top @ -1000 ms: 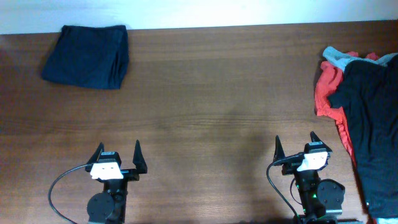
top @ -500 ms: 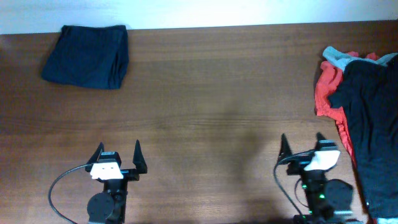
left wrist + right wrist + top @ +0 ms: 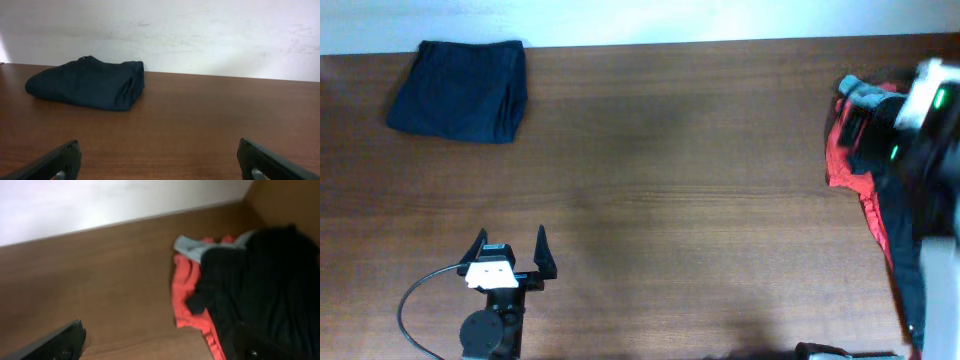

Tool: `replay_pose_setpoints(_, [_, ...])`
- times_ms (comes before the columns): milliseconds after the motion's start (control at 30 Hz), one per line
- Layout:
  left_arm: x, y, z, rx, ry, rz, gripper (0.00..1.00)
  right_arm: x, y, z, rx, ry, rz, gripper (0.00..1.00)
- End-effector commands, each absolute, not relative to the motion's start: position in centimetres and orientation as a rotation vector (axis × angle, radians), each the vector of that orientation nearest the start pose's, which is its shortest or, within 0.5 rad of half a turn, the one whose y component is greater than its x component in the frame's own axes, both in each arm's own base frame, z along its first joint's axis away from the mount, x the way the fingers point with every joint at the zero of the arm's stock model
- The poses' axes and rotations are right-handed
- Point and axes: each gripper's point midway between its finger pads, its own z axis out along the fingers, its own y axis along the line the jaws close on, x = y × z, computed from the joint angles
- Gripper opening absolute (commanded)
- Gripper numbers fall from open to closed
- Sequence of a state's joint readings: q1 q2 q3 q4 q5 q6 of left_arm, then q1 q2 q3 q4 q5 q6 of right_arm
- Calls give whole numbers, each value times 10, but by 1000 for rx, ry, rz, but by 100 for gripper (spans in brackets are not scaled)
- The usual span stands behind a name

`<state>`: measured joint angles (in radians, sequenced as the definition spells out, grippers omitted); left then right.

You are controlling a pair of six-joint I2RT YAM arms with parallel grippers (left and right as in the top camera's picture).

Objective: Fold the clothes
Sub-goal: 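Reach the right gripper into the clothes pile and grasp the black shirt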

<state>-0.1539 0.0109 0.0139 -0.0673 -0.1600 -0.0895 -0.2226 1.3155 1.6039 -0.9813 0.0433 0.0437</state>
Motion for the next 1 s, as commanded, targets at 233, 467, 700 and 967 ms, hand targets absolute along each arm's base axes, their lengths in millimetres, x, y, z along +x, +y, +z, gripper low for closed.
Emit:
replay_pose_setpoints(233, [245, -11, 160, -53, 1634, -48, 99, 398, -181, 248, 625, 2452, -73, 99])
replay_pose_setpoints(467, [245, -11, 160, -53, 1634, -48, 99, 419, -198, 169, 694, 2591, -11, 57])
replay_pose_setpoints(700, [245, -11, 160, -53, 1634, -48, 99, 442, -213, 100, 755, 2647, -3, 55])
replay_pose_setpoints(967, [245, -11, 160, -53, 1634, -48, 99, 440, -221, 65, 826, 2689, -46, 55])
